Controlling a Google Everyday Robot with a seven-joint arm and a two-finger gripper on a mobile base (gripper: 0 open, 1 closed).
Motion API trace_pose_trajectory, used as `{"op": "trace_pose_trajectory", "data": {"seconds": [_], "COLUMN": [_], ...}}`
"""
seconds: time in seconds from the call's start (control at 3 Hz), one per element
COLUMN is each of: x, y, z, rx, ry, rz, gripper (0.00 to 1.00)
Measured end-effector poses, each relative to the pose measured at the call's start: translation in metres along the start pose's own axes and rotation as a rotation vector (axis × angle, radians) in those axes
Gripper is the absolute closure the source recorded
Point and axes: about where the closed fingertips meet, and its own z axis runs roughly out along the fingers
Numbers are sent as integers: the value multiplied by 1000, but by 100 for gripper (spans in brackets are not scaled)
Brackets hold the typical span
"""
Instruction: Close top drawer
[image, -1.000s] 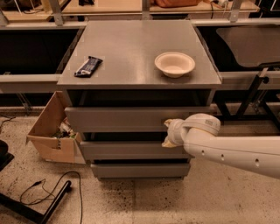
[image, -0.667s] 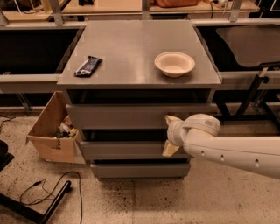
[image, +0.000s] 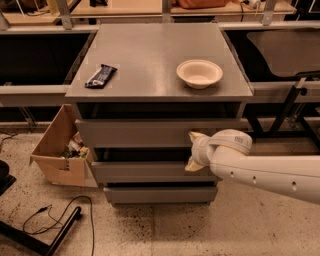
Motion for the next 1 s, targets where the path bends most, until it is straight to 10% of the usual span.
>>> {"op": "trace_pose_trajectory", "data": {"seconds": [0.33, 1.0], "x": [0, -30], "y": [2, 36], "z": [-1, -90], "rx": [0, -140], "ry": [0, 186], "rz": [0, -283], "gripper": [48, 99]}}
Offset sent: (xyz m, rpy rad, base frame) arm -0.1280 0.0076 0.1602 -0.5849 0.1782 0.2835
